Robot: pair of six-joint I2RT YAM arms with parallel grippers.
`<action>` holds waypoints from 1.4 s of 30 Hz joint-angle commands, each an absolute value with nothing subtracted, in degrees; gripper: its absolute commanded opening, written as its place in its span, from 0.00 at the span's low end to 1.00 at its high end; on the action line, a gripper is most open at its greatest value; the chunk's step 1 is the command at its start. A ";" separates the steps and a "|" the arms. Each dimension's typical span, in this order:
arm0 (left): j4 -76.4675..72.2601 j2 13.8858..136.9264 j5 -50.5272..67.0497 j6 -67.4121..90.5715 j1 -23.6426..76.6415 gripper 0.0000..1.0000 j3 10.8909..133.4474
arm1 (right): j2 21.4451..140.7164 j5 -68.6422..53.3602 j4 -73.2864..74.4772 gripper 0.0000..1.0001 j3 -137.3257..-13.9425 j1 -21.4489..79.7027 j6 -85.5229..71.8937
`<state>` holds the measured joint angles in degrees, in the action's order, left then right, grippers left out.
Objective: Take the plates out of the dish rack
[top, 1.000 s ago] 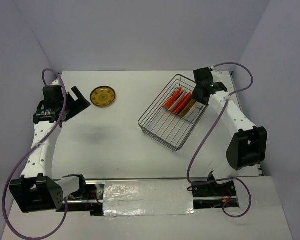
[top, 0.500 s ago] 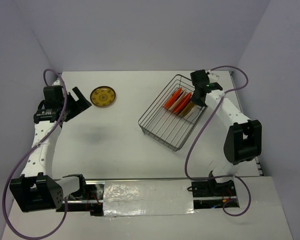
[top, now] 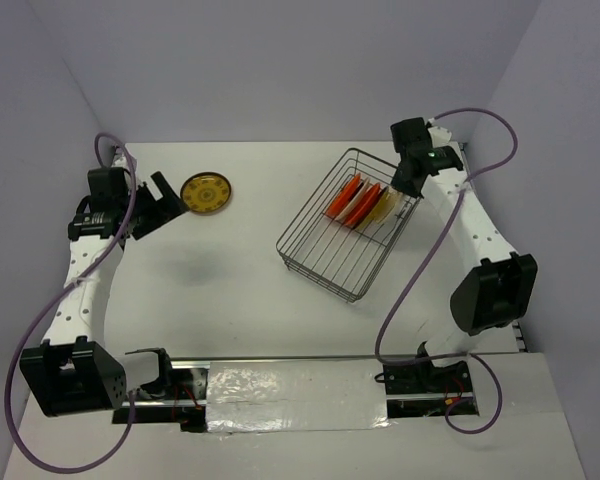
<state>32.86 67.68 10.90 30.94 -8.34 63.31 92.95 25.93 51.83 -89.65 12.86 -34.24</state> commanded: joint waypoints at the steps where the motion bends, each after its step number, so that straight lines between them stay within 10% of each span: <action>1: 31.73 68.81 17.04 28.48 -8.17 1.00 67.49 | 86.93 26.98 53.34 0.09 -97.98 13.10 -34.02; 7: 20.42 73.82 47.32 31.98 -4.85 0.99 70.04 | 83.94 33.20 55.54 0.03 -101.50 22.37 -27.52; 11: 16.01 75.93 44.47 35.40 6.38 1.00 73.82 | 85.69 38.42 59.69 0.00 -106.34 29.78 -26.03; 20: 13.88 82.44 36.48 39.64 16.08 0.98 79.28 | 73.76 -1.03 28.26 0.00 -88.44 35.42 -20.65; 23: 17.21 83.84 32.88 38.24 16.26 0.75 79.54 | 72.08 -8.25 22.18 0.00 -83.86 35.42 -22.76; 25: 19.50 84.55 30.77 37.10 16.26 0.43 79.54 | 71.89 -10.54 18.92 0.00 -82.80 35.42 -24.69; 29: 24.33 85.08 26.11 34.72 16.26 0.40 79.54 | 73.56 -10.55 17.58 0.00 -82.70 35.42 -26.63; 31: 23.47 84.29 25.06 34.01 16.08 0.08 78.06 | 75.14 -10.46 17.23 0.00 -83.14 35.42 -27.07; 32: 24.42 83.77 22.96 34.01 16.08 0.00 77.79 | 75.84 -9.50 18.01 0.04 -83.58 35.42 -27.24; 36: 24.88 79.47 12.58 38.65 11.37 0.00 70.61 | 78.66 -0.28 24.60 0.70 -85.08 33.50 -29.26; 42: 21.45 71.82 5.65 46.30 0.20 0.00 56.98 | 81.03 11.41 35.49 0.83 -85.43 29.54 -31.73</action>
